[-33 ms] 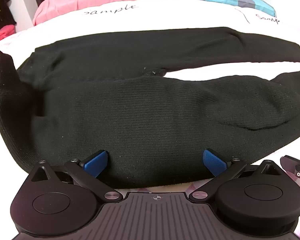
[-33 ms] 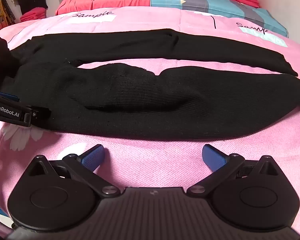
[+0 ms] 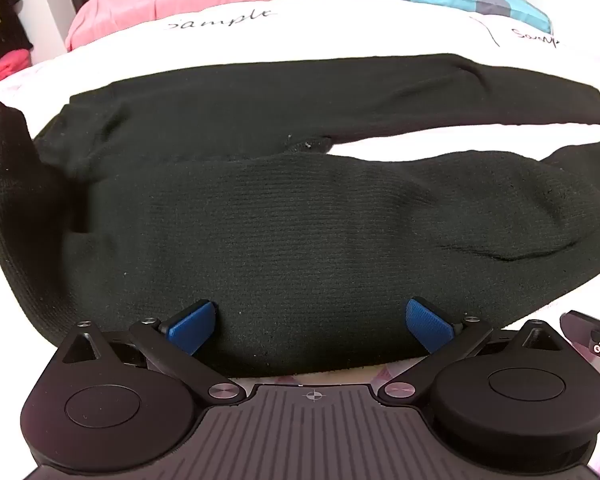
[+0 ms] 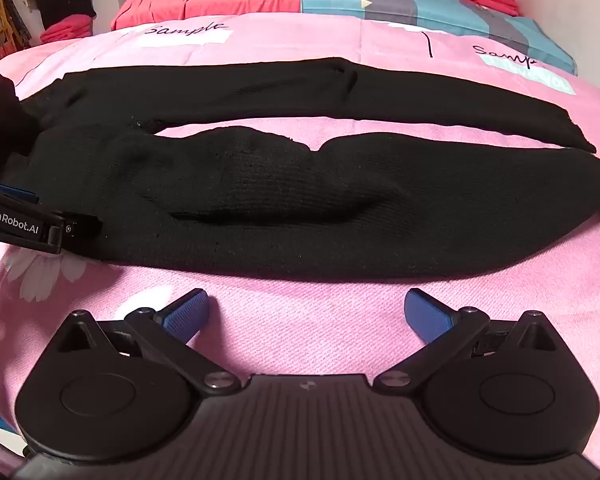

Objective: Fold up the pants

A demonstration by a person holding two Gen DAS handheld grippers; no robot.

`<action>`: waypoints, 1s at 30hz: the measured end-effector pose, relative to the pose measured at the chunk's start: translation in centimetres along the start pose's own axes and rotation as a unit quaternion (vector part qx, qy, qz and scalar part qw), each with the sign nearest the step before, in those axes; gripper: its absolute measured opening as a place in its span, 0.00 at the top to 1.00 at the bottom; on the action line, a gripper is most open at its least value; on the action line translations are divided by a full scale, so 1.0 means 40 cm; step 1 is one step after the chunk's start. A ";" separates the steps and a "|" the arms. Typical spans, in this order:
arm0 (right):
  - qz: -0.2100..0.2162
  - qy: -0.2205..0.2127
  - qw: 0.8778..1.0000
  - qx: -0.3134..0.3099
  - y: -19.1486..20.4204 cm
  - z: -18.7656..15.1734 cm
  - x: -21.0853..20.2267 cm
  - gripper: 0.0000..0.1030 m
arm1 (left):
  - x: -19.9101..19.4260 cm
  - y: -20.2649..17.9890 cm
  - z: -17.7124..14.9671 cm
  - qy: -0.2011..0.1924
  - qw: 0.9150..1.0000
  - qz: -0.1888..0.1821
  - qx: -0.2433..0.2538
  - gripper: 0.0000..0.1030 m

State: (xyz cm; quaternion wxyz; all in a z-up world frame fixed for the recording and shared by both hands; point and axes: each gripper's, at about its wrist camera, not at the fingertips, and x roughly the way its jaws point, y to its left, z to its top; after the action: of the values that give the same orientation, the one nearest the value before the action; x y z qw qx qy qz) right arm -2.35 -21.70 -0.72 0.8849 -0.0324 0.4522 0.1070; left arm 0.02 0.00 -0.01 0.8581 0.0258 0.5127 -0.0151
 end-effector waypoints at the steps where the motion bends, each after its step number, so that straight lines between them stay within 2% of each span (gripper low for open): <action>1: -0.001 0.000 1.000 0.000 0.000 0.000 0.000 0.00 | 0.000 0.000 0.000 0.000 1.000 0.000 0.000 0.00; 30: -0.002 -0.003 1.000 -0.002 0.008 0.007 0.006 0.00 | 0.000 0.000 0.000 0.002 1.000 0.000 0.001 0.00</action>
State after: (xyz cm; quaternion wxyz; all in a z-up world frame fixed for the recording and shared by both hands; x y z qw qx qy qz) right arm -2.06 -21.29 -0.72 0.8866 -0.0346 0.4490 0.1060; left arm 0.02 0.01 -0.02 0.8571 0.0266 0.5142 -0.0151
